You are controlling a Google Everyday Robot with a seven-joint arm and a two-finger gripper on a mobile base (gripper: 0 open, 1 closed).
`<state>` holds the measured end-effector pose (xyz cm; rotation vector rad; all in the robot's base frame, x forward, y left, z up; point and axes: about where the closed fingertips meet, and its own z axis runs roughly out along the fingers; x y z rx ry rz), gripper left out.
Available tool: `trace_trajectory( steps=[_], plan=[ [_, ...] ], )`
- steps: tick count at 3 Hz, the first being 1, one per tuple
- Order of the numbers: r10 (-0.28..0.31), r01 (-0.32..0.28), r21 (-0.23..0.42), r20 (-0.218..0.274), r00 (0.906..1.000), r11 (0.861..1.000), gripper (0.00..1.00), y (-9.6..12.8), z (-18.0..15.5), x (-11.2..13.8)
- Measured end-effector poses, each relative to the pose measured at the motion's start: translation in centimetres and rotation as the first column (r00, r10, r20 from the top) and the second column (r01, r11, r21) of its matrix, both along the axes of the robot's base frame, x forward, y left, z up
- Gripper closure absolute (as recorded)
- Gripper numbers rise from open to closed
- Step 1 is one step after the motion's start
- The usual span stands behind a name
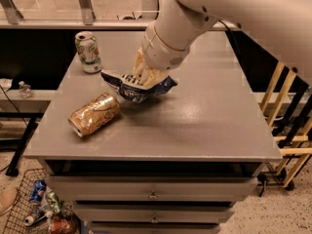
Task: Move blue chip bag near orange can
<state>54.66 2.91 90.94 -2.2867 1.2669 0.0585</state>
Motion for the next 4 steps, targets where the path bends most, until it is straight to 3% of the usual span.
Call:
trace_trajectory(
  steps=[1,2,4],
  plan=[
    [0.021,-0.020,0.011,-0.038,0.9991,1.000,1.00,0.71,-1.19,-0.64],
    [0.023,-0.022,0.010,-0.037,0.9990,1.000,0.82,0.82,-1.18,-0.70],
    [0.028,-0.028,0.008,-0.038,0.9989,1.000,0.36,1.06,-1.22,-0.85]
  ],
)
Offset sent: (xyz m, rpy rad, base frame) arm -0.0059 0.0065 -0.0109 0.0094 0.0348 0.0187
